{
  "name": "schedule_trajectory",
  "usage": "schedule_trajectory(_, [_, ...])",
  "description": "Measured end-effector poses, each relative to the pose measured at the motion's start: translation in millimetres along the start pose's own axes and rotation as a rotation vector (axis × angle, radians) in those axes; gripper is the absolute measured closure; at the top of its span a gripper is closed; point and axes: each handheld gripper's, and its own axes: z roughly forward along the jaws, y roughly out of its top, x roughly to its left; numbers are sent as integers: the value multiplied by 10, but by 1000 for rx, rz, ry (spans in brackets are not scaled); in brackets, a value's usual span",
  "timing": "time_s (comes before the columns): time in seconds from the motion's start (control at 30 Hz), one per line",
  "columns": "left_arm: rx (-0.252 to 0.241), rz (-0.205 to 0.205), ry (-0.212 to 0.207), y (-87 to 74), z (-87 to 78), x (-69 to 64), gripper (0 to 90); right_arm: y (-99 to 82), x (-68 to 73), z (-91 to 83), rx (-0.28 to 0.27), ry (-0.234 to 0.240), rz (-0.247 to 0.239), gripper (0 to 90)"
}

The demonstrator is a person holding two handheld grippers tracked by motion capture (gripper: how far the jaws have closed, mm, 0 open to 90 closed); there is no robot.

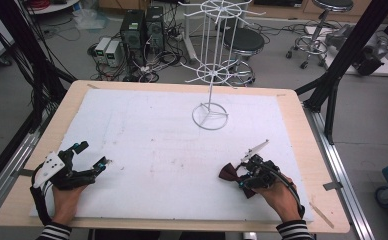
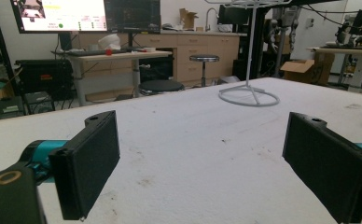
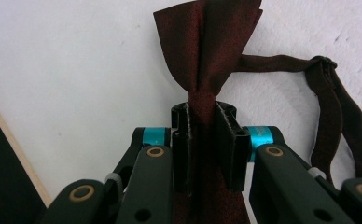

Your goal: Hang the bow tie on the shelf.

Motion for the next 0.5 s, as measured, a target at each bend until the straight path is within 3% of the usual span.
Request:
schedule_trajectory(0.23, [0,1,0,0,0,-1,112,20,-3,-93,-69,9,6,778])
schedule_trajectory(0.5, [0,0,0,0,0,0,113,42,-28,-242,-198,36,23,778])
